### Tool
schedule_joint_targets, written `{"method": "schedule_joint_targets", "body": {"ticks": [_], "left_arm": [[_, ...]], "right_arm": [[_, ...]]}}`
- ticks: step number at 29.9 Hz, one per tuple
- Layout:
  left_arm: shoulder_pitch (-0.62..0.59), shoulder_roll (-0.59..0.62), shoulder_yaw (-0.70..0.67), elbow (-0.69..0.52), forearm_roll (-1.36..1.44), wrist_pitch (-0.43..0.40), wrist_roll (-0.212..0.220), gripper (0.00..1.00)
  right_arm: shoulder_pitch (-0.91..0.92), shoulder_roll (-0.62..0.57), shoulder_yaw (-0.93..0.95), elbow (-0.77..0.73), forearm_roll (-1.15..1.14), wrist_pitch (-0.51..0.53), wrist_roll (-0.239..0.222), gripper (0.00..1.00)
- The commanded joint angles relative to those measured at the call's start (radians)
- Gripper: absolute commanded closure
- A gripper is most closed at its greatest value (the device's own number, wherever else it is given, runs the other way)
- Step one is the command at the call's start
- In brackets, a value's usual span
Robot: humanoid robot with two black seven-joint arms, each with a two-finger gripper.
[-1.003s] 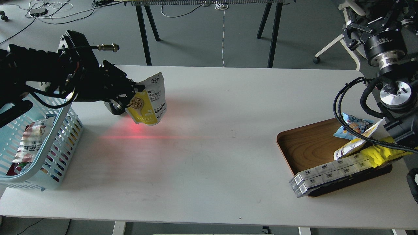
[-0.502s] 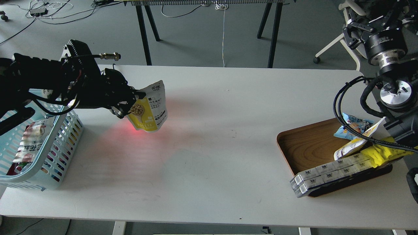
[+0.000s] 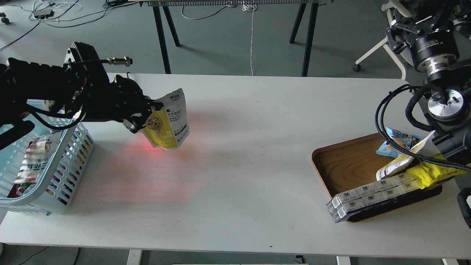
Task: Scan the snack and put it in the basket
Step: 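Hold the packet in front of the barcode scanner's red light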
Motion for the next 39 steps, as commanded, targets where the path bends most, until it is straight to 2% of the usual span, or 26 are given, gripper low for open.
{"method": "schedule_joint_targets", "body": {"ticks": [1,14,39], "left_arm": [[0.011,-0.017,0.005,0.000,0.000,0.001,0.000,1.00],[0.025,-0.004,0.000,-0.007,0.000,0.010,0.000,1.00],[0.014,0.059,-0.112,-0.009,0.000,0.004,0.000,1.00]], "right_arm": [[0.000,-0.001,0.000,0.000,0.000,0.000,0.000,0.04],[0.000,-0.001,0.000,0.000,0.000,0.000,0.000,0.04],[0.011,0.007,0.006,0.000,0.000,0.000,0.000,0.04]]}}
